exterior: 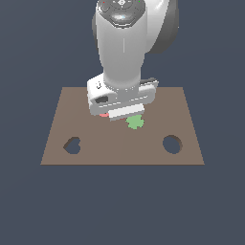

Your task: Insert a designated object into the corresponding slot on a board.

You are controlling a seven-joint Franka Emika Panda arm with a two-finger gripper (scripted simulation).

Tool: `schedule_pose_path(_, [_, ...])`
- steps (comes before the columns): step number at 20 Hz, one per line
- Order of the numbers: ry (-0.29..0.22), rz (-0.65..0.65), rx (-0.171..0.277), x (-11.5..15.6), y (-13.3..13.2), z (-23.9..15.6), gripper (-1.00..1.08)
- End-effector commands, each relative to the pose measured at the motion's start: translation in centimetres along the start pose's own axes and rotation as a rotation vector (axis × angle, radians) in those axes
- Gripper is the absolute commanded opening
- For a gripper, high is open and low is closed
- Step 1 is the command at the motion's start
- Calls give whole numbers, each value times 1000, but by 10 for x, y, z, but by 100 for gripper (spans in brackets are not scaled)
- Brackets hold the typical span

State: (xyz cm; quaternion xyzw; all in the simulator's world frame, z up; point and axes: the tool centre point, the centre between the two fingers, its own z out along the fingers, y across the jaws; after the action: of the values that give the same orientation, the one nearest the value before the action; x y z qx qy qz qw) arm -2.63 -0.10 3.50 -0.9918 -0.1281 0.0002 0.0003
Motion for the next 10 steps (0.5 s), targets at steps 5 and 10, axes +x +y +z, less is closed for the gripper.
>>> schedule_pose_path(5, [0,-175,0,5,50,-2,-100])
schedule_pose_path(10, [0,-308,0,15,88,-3,-100])
